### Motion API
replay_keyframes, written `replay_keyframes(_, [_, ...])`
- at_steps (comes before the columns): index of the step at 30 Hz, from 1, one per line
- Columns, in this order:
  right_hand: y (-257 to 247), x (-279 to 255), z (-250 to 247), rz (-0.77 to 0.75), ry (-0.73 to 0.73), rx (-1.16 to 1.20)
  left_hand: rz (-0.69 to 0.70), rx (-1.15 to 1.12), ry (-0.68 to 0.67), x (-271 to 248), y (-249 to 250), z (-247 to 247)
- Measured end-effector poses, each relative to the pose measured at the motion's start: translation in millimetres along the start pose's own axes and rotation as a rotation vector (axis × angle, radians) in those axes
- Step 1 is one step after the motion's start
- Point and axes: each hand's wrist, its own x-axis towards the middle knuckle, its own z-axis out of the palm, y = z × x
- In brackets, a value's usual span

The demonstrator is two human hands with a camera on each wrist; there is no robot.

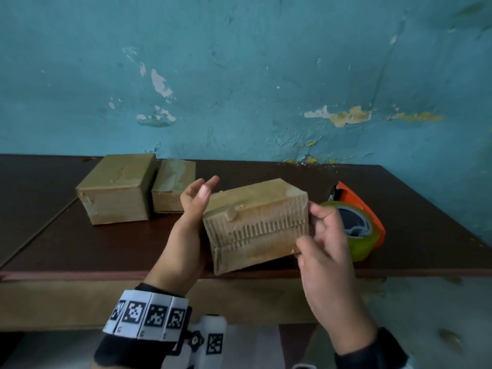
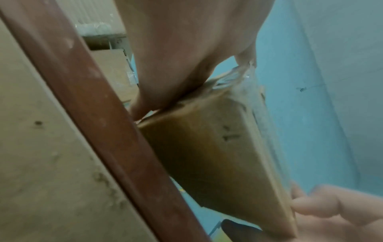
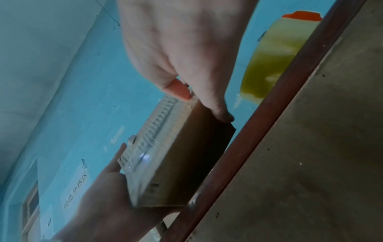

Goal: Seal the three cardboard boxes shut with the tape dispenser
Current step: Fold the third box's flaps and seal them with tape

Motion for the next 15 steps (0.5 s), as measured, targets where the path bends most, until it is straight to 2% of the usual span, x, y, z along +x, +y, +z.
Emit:
replay_keyframes(4, [-11.3,0.1,-7.2,0.001,-0.057,-0.171,0.077,0.118,-0.039,0.6,-7.1,-8.2])
replay_keyframes(7, [-18.5,-0.1,-12.2,0.054,-0.078,-0.069,0.133,0.174,-0.105,-0.4,-8.0,-14.1])
replay_keyframes(9, [-18.2,-0.5,-11.5,0.063,-0.037,-0.010,0.167,0.249,-0.145,-1.8,-7.3,-15.2])
replay_keyframes(11, [-15.4,-0.4,-9.7,0.043,-0.012,-0.041,0.225,0.345,-0.165,-3.0,-5.8,-14.9])
replay_keyframes(15, [-8.2,0.9,-10.8,0.021,-0.051,-0.087,0.322,0.545,-0.232,-3.8,-2.0,-9.9])
